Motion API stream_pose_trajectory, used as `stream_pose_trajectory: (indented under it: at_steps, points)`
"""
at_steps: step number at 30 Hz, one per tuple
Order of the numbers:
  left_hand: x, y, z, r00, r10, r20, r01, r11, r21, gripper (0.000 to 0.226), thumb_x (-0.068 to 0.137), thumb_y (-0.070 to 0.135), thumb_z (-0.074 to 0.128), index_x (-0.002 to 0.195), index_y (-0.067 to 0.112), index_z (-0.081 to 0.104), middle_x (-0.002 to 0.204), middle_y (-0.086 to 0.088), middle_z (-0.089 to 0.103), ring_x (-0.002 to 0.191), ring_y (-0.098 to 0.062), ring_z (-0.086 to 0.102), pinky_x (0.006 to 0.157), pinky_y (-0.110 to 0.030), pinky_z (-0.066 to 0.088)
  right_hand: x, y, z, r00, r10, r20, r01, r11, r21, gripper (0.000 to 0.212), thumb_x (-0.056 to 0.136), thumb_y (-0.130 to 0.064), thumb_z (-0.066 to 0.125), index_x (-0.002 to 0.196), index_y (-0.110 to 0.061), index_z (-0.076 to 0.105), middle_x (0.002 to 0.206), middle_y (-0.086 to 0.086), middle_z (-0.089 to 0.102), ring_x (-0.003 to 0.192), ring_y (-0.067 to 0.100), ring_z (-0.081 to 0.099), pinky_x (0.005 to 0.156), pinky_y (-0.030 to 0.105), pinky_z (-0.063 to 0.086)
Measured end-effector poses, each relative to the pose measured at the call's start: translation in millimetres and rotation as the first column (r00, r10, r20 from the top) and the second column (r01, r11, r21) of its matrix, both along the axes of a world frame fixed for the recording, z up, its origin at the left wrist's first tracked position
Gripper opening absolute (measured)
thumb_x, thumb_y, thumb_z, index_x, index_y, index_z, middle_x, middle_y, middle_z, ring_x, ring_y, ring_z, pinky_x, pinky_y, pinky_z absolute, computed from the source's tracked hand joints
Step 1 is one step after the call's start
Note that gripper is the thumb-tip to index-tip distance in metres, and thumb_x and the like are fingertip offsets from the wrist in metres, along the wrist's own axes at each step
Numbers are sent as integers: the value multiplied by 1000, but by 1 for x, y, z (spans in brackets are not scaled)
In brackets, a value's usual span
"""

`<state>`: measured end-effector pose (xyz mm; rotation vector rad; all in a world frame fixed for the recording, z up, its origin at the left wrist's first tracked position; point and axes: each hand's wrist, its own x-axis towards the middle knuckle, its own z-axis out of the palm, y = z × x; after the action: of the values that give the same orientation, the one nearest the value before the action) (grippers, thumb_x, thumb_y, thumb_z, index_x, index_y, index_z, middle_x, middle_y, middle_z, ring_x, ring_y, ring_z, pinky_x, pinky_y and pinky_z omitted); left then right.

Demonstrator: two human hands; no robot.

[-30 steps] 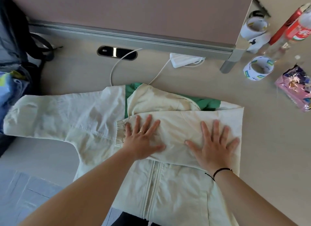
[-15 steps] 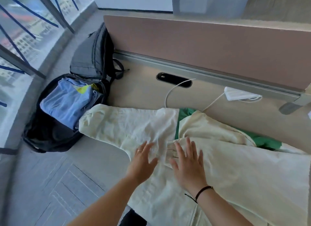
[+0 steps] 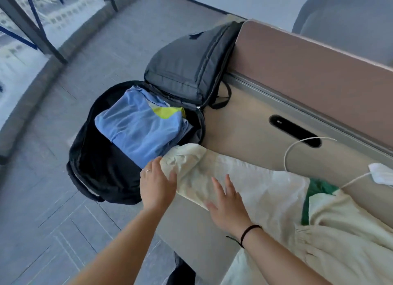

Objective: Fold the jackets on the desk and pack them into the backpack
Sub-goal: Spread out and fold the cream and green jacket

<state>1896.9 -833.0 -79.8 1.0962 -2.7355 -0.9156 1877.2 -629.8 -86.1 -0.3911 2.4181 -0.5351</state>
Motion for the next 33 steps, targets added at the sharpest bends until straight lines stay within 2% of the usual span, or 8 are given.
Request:
stream_pose_trajectory:
  at_steps: [7, 13, 16, 19, 22, 24, 28, 33]
  points:
    - [-34, -49, -11, 991, -92, 96, 61, 956, 286, 40, 97, 33, 40, 136, 28, 48, 120, 10, 60, 100, -14, 59, 84, -41, 53, -20, -70, 17, 874, -328, 359, 399, 905, -145, 75, 100, -46, 48, 160, -27, 7, 167, 4, -11, 154, 14, -4, 118, 30, 13]
    - [-27, -30, 4, 979, -130, -158, 172, 940, 294, 39, 94, 19, 55, 129, 36, 52, 102, 18, 55, 92, -3, 57, 76, -32, 49, -32, -71, 23, 801, -492, 341, 560, 817, -137, 63, 101, -46, 49, 154, -15, 31, 158, 3, 35, 146, 18, 33, 116, 30, 26]
    - [-18, -2, 11, 902, -252, -351, 364, 881, 302, 46, 91, 8, 61, 127, 36, 56, 111, 17, 53, 95, 1, 57, 80, -31, 53, -41, -71, 36, 486, -600, 636, 856, 474, -206, 50, 96, -58, 53, 133, -24, 58, 130, 3, 64, 120, 20, 61, 108, 40, 44]
    - [-8, 29, 12, 802, -355, -481, 546, 762, 348, 69, 84, -4, 66, 132, 43, 47, 134, 19, 42, 101, -5, 63, 87, -29, 55, -51, -58, 50, 146, -363, 920, 989, 69, -130, 65, 87, -65, 62, 126, -12, 65, 112, 12, 70, 99, 27, 68, 86, 41, 56]
    - [3, 58, 15, 750, -456, -480, 648, 652, 394, 70, 87, 4, 67, 136, 47, 42, 137, 20, 44, 113, 1, 58, 94, -25, 51, -48, -40, 55, 158, -399, 903, 987, 69, -142, 48, 83, -43, 76, 110, -4, 67, 84, 10, 69, 71, 24, 68, 67, 34, 54]
    - [11, 77, 13, 717, -529, -454, 690, 632, 353, 68, 89, 16, 65, 145, 41, 34, 147, 14, 42, 133, -1, 44, 111, -26, 40, -43, -22, 52, 160, -496, 854, 986, 35, -165, 39, 78, -20, 78, 110, 1, 70, 92, 13, 73, 81, 28, 71, 76, 36, 56]
    - [24, 106, -4, 670, -729, -139, 742, 659, 120, 86, 97, 47, 51, 160, 26, -5, 167, 7, -5, 152, -22, -21, 124, -38, -10, -32, 30, 51, 159, -615, 772, 979, -5, -205, 27, 92, -11, 68, 118, -4, 70, 109, 17, 74, 101, 33, 72, 89, 44, 55]
    - [29, 141, -12, 600, -799, -33, 796, 593, 122, 89, 98, 48, 48, 156, 32, -17, 167, 3, -13, 151, -21, -23, 124, -38, -12, -8, 125, 55, 116, -710, 694, 960, -99, -261, 19, 97, -11, 63, 115, -8, 69, 109, 15, 74, 96, 32, 72, 78, 44, 59]
